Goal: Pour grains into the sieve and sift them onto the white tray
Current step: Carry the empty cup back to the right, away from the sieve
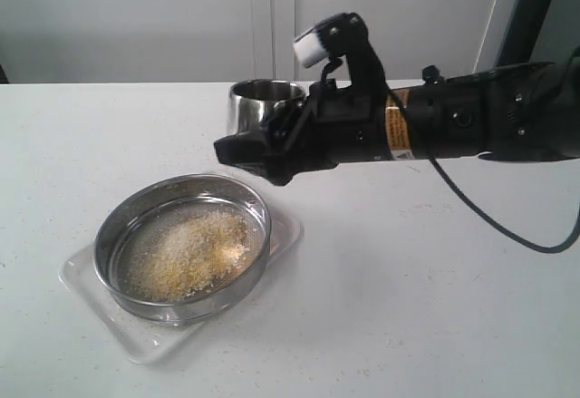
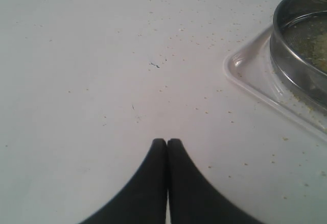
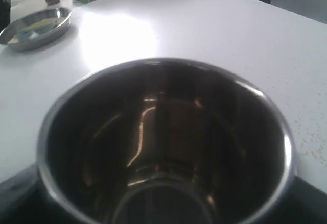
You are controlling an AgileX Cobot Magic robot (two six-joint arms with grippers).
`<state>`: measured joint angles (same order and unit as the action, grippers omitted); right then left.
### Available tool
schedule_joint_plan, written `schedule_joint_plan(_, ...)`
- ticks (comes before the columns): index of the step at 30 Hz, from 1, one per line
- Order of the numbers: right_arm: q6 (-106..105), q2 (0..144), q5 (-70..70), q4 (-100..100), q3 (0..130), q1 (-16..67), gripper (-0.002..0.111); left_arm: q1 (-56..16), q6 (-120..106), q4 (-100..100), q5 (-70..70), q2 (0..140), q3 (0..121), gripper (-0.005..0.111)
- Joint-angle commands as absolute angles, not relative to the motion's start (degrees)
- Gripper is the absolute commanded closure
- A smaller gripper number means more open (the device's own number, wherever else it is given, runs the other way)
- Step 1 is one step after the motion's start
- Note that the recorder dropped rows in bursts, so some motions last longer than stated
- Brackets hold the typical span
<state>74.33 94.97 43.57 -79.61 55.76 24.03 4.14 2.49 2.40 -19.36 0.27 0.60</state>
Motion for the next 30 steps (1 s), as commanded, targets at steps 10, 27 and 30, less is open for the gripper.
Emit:
schedule_joint_plan(10,91.7,94.4,38.9,-77.6,55.7,14.2,0.108,3.9,2.3,3.0,-20.4,0.0,0.0,0.107)
schedule_joint_plan(27,87.6,92.1,40.1,-70.2,52.6,14.3,0.108,3.9,2.3,3.0,-20.4,0.0,0.0,0.107)
schedule_joint_plan(30,58.8,89.4,42.1,-43.2,45.2,14.8,0.108,3.9,2.3,3.0,-20.4,0.0,0.0,0.107)
